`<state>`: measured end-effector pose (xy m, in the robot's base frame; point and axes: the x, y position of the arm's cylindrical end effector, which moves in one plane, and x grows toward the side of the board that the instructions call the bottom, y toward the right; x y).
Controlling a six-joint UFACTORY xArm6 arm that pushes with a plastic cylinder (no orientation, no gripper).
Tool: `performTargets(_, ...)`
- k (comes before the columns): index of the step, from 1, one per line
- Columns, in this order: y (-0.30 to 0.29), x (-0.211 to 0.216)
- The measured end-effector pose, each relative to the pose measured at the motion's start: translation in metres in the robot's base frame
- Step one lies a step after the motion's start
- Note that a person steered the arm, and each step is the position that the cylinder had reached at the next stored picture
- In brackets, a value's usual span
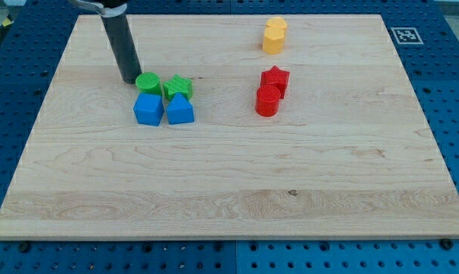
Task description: Nudge the green star a bit left
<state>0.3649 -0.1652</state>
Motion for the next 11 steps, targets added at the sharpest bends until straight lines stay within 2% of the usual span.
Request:
performTargets(2, 0.002, 0.006)
performTargets(3, 0.002, -0.029)
performTargets(5, 0.01, -0.041)
performTargets(6, 0.048, -0.041)
performTargets(7, 0.061, -0.04)
performTargets(8, 0.095, -0.026)
performTargets(10, 0.134, 0.033)
performTargets(11, 0.188, 0.055)
